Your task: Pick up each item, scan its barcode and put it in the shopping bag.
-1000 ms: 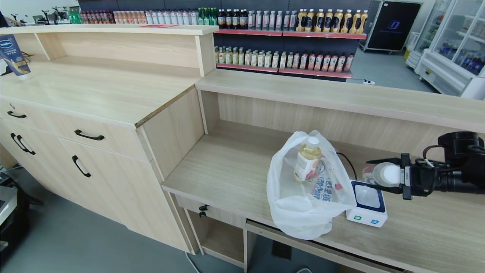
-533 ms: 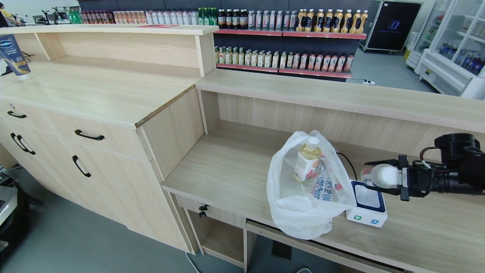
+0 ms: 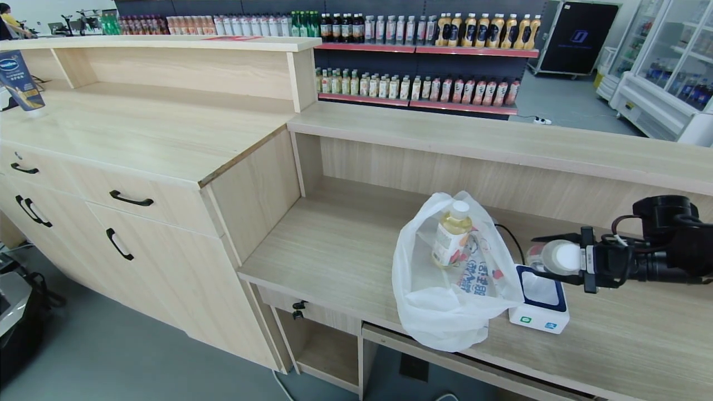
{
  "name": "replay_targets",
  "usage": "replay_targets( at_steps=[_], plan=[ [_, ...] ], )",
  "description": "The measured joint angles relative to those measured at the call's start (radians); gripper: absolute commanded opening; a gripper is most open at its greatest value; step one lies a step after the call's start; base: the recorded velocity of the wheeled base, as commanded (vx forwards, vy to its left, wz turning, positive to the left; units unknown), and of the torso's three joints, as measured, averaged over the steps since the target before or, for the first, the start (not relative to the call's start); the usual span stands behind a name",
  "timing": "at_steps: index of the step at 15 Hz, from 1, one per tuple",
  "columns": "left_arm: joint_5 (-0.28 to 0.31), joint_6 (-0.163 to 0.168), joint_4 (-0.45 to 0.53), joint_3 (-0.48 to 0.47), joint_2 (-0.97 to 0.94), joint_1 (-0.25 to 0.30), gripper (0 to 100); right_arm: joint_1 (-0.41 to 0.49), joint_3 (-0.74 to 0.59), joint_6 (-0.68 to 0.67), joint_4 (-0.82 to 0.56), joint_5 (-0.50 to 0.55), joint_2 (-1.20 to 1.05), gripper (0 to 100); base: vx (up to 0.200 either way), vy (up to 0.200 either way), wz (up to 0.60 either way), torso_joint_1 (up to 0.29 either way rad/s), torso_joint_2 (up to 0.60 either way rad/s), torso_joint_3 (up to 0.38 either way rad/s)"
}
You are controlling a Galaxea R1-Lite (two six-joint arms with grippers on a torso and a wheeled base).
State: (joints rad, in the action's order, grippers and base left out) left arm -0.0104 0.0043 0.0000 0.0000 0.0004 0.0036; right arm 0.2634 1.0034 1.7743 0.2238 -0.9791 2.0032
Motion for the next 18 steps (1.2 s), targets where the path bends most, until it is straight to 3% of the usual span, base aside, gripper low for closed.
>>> replay_targets(
  at_steps=[9,12,15,18],
  plan=[
    [0.000,0.000,0.000,0.000,0.000,0.001,0,-0.002,0.014,0.004,-0.007,-0.045,0.001,0,0.000,0.000,0.00,0.000,0.00,0.000],
    [0.000,0.000,0.000,0.000,0.000,0.000,0,0.024,0.001,-0.007,-0.110,-0.101,-0.056,0,0.000,0.000,0.00,0.000,0.00,0.000],
    [0.000,0.000,0.000,0.000,0.000,0.000,0,0.093,0.019,-0.220,-0.267,-0.113,-0.179,0,0.000,0.000,0.00,0.000,0.00,0.000],
    [0.000,0.000,0.000,0.000,0.000,0.001,0,0.183,0.032,-0.462,-0.294,-0.079,-0.278,0,0.000,0.000,0.00,0.000,0.00,0.000]
  ],
)
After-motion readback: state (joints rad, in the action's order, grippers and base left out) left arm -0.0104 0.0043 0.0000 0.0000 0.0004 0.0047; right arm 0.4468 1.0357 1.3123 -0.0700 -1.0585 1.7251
